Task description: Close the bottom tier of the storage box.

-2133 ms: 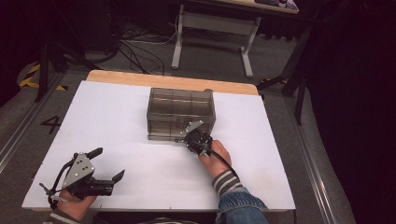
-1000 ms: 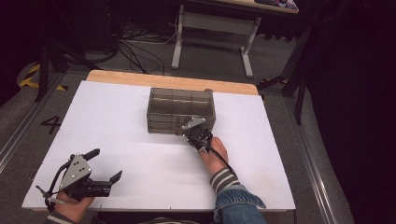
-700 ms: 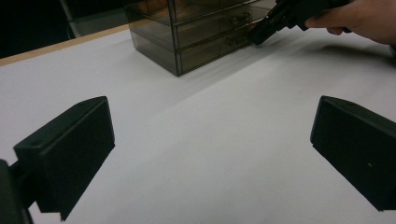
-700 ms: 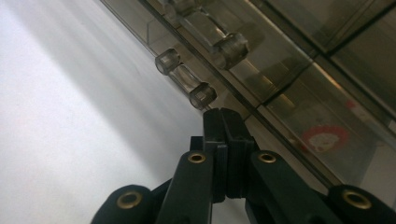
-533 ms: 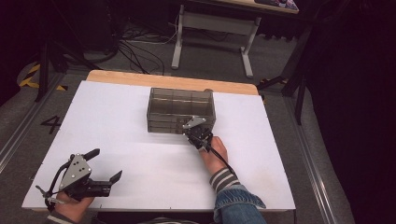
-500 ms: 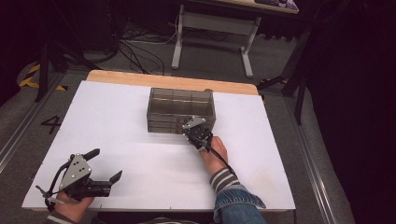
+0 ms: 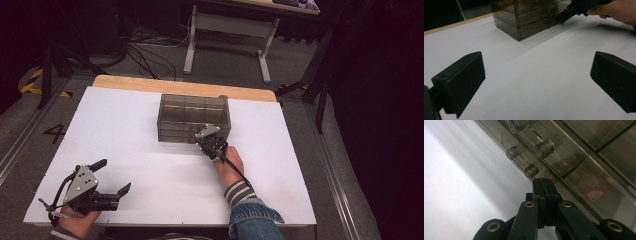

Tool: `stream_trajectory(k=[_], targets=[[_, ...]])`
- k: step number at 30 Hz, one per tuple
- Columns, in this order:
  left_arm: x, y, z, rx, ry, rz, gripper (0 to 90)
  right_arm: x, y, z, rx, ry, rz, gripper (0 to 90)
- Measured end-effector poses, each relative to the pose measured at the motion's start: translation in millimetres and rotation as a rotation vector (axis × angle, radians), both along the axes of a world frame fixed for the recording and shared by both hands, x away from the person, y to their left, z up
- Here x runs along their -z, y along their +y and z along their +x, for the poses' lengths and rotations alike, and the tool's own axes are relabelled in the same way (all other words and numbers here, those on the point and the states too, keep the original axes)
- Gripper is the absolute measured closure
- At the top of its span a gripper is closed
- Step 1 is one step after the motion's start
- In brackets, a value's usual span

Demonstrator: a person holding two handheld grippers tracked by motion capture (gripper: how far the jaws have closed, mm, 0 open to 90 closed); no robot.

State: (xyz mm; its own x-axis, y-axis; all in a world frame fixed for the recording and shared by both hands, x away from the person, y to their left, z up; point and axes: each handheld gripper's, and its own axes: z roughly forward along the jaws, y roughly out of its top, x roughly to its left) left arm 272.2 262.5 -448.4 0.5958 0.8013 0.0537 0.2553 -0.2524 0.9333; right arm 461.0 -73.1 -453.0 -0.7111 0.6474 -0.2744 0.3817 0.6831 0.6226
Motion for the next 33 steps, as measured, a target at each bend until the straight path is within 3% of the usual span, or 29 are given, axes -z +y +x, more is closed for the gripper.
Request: stream_trajectory(k=[6, 10, 15, 22, 33], targets=[[0.2, -0.6, 0.5, 0.0, 0.002, -0.002, 0.5, -3.7, -2.6, -1.1, 0.003, 0.001, 0.011, 89.9], [0.3, -1.0, 0.9, 0.001, 0.005, -0.006, 0.5, -9.3, -4.1, -6.3, -0.034, 0.035, 0.018, 79.8], [0.3, -1.5, 1.2, 0.003, 0.004, -0.005, 0.5, -18.9, -7.9, -12.9, -0.071, 0.051, 0.064, 72.8], [0.1, -1.5, 1.3, 0.004, 0.002, -0.007, 0.5, -31.1, -8.8, -24.1, -0.111, 0.025, 0.083, 65.8], [0.2, -1.0, 1.1, 0.0, 0.004, -0.01, 0.5, -35.6, -9.6, -28.3, -0.134, 0.012, 0.095, 63.0]])
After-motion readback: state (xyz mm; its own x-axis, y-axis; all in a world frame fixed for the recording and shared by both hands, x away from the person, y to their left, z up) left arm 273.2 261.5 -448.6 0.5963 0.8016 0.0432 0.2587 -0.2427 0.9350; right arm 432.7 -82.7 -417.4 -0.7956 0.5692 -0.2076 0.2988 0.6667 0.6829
